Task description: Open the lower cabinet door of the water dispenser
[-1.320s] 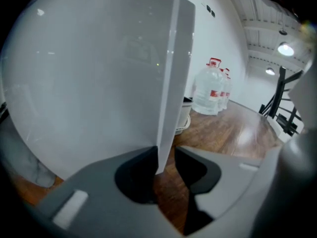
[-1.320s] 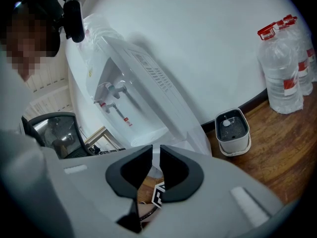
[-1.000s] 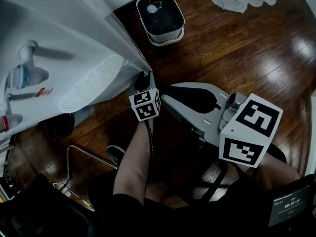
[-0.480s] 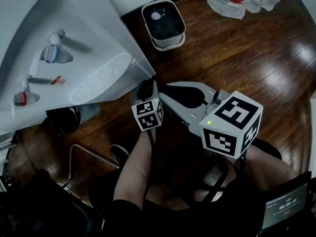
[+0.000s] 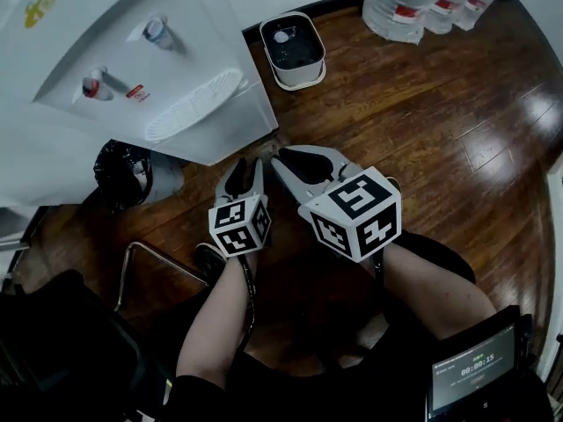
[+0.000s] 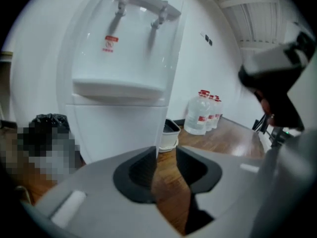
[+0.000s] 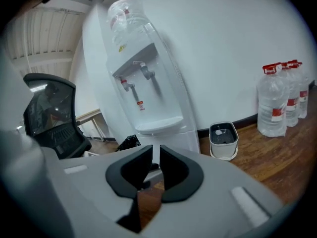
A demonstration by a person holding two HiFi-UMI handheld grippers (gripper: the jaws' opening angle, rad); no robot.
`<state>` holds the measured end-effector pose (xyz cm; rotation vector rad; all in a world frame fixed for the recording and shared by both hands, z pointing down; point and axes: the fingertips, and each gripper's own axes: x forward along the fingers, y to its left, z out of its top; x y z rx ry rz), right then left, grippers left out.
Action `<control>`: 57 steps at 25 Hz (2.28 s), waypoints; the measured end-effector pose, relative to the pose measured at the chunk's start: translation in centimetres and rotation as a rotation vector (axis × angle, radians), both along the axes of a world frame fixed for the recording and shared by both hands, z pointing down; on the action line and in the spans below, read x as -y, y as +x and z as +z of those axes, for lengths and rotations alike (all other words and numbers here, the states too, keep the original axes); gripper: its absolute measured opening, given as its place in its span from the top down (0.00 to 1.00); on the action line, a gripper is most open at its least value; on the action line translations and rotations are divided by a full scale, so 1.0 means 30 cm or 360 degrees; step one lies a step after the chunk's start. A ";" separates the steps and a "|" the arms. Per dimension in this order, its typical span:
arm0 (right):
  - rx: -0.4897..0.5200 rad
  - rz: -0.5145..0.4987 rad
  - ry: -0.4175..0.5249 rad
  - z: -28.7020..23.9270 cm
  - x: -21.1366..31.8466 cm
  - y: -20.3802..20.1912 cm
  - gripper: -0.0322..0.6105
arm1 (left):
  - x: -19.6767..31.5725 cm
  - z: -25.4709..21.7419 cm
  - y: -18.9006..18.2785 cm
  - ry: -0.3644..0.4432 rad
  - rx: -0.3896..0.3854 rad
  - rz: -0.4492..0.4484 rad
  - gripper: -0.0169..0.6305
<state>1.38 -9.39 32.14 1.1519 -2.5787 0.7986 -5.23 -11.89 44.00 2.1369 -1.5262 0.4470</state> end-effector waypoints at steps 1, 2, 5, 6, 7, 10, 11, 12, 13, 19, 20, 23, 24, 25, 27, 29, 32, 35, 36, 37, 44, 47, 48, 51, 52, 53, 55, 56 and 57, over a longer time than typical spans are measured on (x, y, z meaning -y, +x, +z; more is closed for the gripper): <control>-0.0017 0.0019 0.0011 0.010 -0.025 0.004 0.88 | -0.044 -0.041 -0.012 0.0009 0.0014 0.0018 0.75; -0.0035 0.0037 0.0023 0.019 -0.049 0.010 0.88 | -0.086 -0.087 -0.024 0.0028 0.0027 0.0030 0.75; -0.0065 0.0091 0.0085 0.027 -0.122 0.017 0.88 | -0.211 -0.244 -0.075 0.0123 0.0013 0.0002 0.75; -0.0052 0.0115 0.0113 0.015 -0.141 0.014 0.88 | -0.251 -0.297 -0.096 0.0162 -0.0007 -0.0022 0.75; -0.0031 0.0139 0.0144 -0.002 -0.159 0.009 0.88 | -0.292 -0.344 -0.118 0.0195 -0.0032 -0.0048 0.75; -0.0029 0.0184 0.0251 -0.043 -0.218 -0.007 0.88 | -0.410 -0.427 -0.174 0.0249 -0.0107 -0.0114 0.75; -0.0048 0.0192 0.0277 -0.044 -0.238 -0.010 0.88 | -0.440 -0.441 -0.188 0.0266 -0.0124 -0.0124 0.75; -0.0064 0.0202 0.0292 -0.039 -0.257 -0.011 0.88 | -0.462 -0.449 -0.199 0.0285 -0.0136 -0.0133 0.75; -0.0074 0.0211 0.0295 -0.031 -0.274 -0.011 0.88 | -0.477 -0.452 -0.208 0.0309 -0.0145 -0.0143 0.75; -0.0098 0.0177 0.0319 0.000 -0.328 -0.049 0.89 | -0.500 -0.407 -0.175 0.0418 -0.0109 -0.0126 0.75; -0.0096 0.0158 0.0354 -0.008 -0.328 -0.069 0.89 | -0.497 -0.411 -0.171 0.0444 -0.0113 -0.0123 0.75; -0.0122 0.0088 0.0456 -0.036 -0.344 -0.117 0.89 | -0.503 -0.423 -0.175 0.0489 -0.0137 -0.0157 0.76; -0.0138 0.0066 0.0478 -0.041 -0.354 -0.125 0.89 | -0.512 -0.417 -0.175 0.0477 -0.0141 -0.0167 0.76; -0.0151 0.0051 0.0497 -0.045 -0.361 -0.129 0.89 | -0.517 -0.410 -0.174 0.0463 -0.0141 -0.0167 0.76; -0.0172 0.0042 0.0526 -0.045 -0.359 -0.128 0.89 | -0.509 -0.404 -0.167 0.0450 -0.0130 -0.0151 0.76; -0.0180 0.0038 0.0530 -0.040 -0.356 -0.128 0.89 | -0.499 -0.406 -0.163 0.0451 -0.0115 -0.0141 0.76; -0.0148 0.0048 0.0514 -0.045 -0.364 -0.137 0.90 | -0.509 -0.403 -0.164 0.0448 -0.0095 -0.0127 0.76; -0.0144 0.0059 0.0549 -0.063 -0.362 -0.134 0.90 | -0.517 -0.396 -0.154 0.0449 -0.0087 -0.0114 0.76; -0.0146 0.0062 0.0559 -0.066 -0.361 -0.130 0.90 | -0.518 -0.397 -0.147 0.0443 -0.0097 -0.0109 0.77; -0.0147 0.0063 0.0562 -0.067 -0.360 -0.127 0.91 | -0.519 -0.399 -0.139 0.0436 -0.0110 -0.0102 0.77; -0.0128 0.0037 0.0577 -0.081 -0.370 -0.119 0.91 | -0.522 -0.379 -0.127 0.0436 -0.0056 -0.0106 0.77; -0.0128 0.0027 0.0578 -0.077 -0.378 -0.125 0.91 | -0.518 -0.386 -0.130 0.0447 -0.0061 -0.0115 0.77; -0.0125 0.0025 0.0573 -0.074 -0.380 -0.125 0.91 | -0.518 -0.388 -0.131 0.0452 -0.0064 -0.0118 0.77; -0.0120 0.0027 0.0565 -0.076 -0.383 -0.118 0.91 | -0.522 -0.386 -0.120 0.0450 -0.0072 -0.0109 0.77; -0.0118 0.0030 0.0566 -0.078 -0.383 -0.116 0.91 | -0.522 -0.384 -0.117 0.0450 -0.0073 -0.0106 0.77; -0.0115 0.0034 0.0567 -0.081 -0.382 -0.115 0.91 | -0.523 -0.382 -0.116 0.0448 -0.0073 -0.0104 0.77; -0.0108 0.0038 0.0568 -0.084 -0.380 -0.117 0.91 | -0.525 -0.381 -0.116 0.0435 -0.0068 -0.0096 0.77; -0.0106 0.0037 0.0567 -0.084 -0.379 -0.119 0.91 | -0.524 -0.380 -0.118 0.0440 -0.0063 -0.0097 0.77; -0.0104 0.0034 0.0565 -0.083 -0.380 -0.120 0.92 | -0.523 -0.380 -0.119 0.0448 -0.0058 -0.0100 0.77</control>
